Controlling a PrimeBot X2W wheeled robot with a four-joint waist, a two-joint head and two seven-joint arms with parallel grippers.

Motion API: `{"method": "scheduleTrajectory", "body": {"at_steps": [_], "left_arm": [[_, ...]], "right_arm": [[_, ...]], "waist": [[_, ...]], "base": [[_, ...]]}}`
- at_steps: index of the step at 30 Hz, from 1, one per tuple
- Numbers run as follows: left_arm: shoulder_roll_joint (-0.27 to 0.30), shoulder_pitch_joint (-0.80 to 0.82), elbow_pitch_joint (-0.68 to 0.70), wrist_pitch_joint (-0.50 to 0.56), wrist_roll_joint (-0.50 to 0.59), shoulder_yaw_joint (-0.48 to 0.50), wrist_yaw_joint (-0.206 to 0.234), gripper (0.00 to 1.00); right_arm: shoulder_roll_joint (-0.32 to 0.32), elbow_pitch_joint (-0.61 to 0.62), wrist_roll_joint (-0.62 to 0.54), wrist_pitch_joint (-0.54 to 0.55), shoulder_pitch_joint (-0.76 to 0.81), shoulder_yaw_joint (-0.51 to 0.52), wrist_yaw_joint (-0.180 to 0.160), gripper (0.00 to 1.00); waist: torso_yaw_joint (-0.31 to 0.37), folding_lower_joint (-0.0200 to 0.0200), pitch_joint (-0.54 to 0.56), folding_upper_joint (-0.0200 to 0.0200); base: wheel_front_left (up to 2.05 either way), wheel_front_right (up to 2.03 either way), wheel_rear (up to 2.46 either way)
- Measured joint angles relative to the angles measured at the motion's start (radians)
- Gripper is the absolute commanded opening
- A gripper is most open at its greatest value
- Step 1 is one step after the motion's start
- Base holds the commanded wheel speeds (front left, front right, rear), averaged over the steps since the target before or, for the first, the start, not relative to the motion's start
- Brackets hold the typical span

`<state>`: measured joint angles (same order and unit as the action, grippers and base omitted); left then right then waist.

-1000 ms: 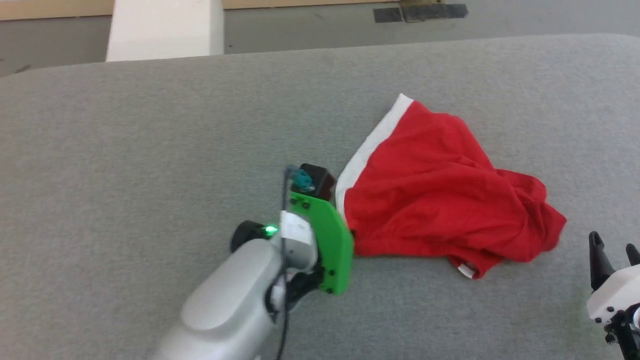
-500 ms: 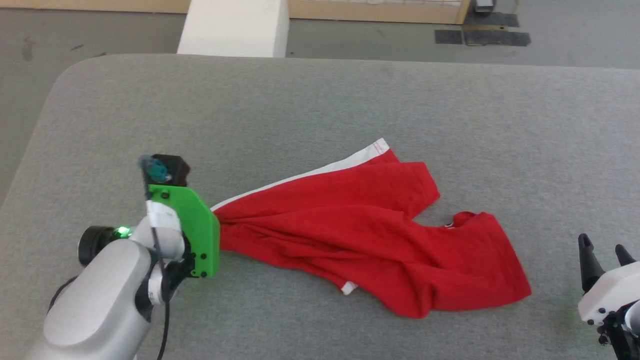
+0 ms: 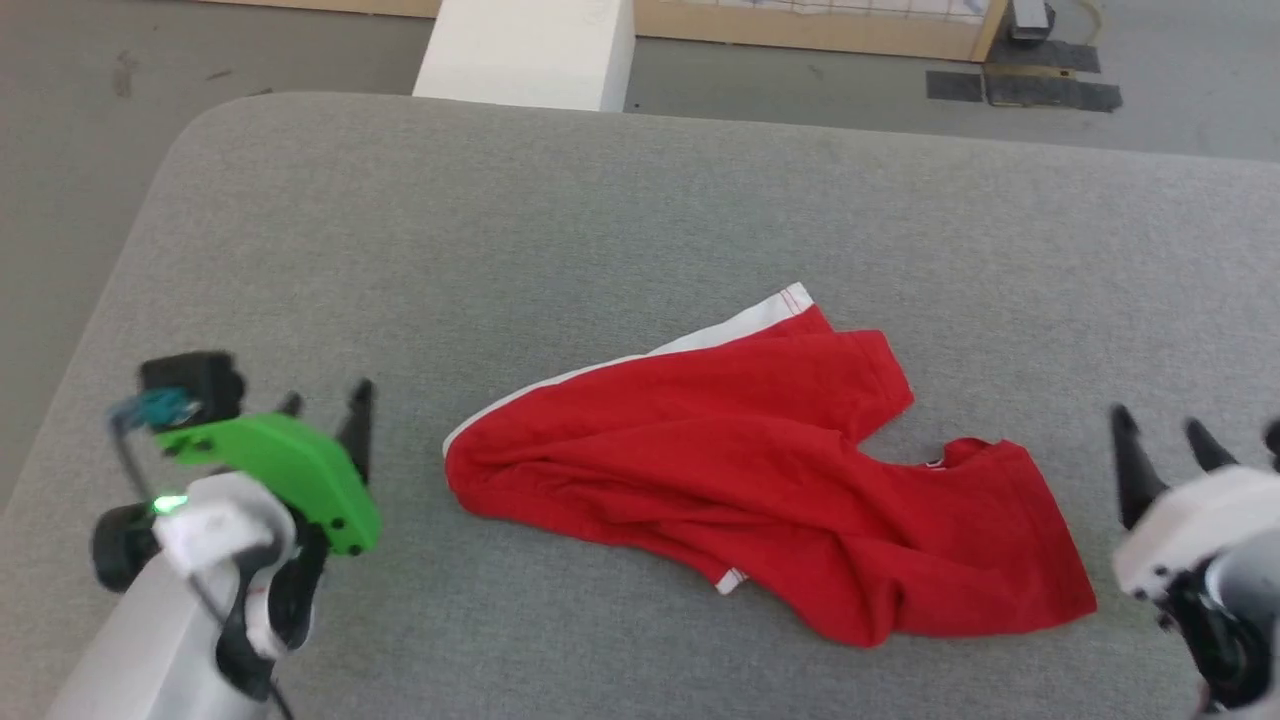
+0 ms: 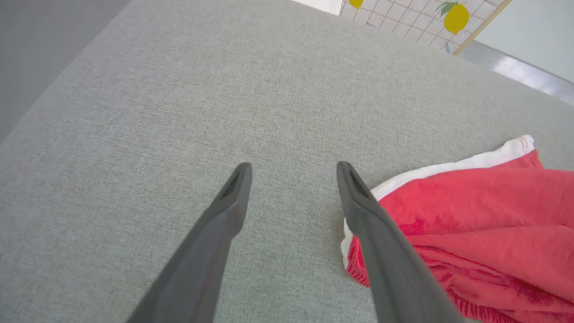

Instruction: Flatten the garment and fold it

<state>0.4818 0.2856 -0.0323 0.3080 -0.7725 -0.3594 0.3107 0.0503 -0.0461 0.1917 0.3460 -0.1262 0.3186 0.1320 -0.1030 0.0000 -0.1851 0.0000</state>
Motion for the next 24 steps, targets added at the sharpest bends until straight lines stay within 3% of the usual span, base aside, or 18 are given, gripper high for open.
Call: {"method": "scheduleTrajectory", "body": {"at_steps": [4, 10, 15, 24], "left_arm": [[-0.016, -0.055, 0.007, -0.246, 0.057, 0.031, -0.028, 1.0], [-0.075, -0.089, -0.027, -0.486, 0.112, 0.021, -0.081, 1.0], [-0.125, -0.09, -0.063, -0.54, 0.123, 0.014, -0.107, 1.0], [-0.174, -0.079, -0.094, -0.558, 0.141, 0.01, -0.143, 1.0]], "right_arm": [[0.0, 0.008, -0.02, 0.037, -0.048, -0.107, 0.0, 1.0], [0.0, -0.065, -0.103, 0.166, -0.157, -0.263, 0.0, 1.0], [-0.001, -0.174, -0.203, 0.274, -0.242, -0.317, 0.0, 1.0], [0.016, -0.303, -0.289, 0.332, -0.304, -0.309, 0.0, 1.0]], "waist": [[-0.018, 0.0, -0.001, 0.0], [-0.049, 0.0, -0.013, 0.0], [-0.081, 0.0, -0.034, 0.0], [-0.141, 0.0, -0.08, 0.0]], "base": [[0.0, 0.0, 0.0], [0.0, 0.0, 0.0], [0.0, 0.0, 0.0], [0.0, 0.0, 0.0]]}}
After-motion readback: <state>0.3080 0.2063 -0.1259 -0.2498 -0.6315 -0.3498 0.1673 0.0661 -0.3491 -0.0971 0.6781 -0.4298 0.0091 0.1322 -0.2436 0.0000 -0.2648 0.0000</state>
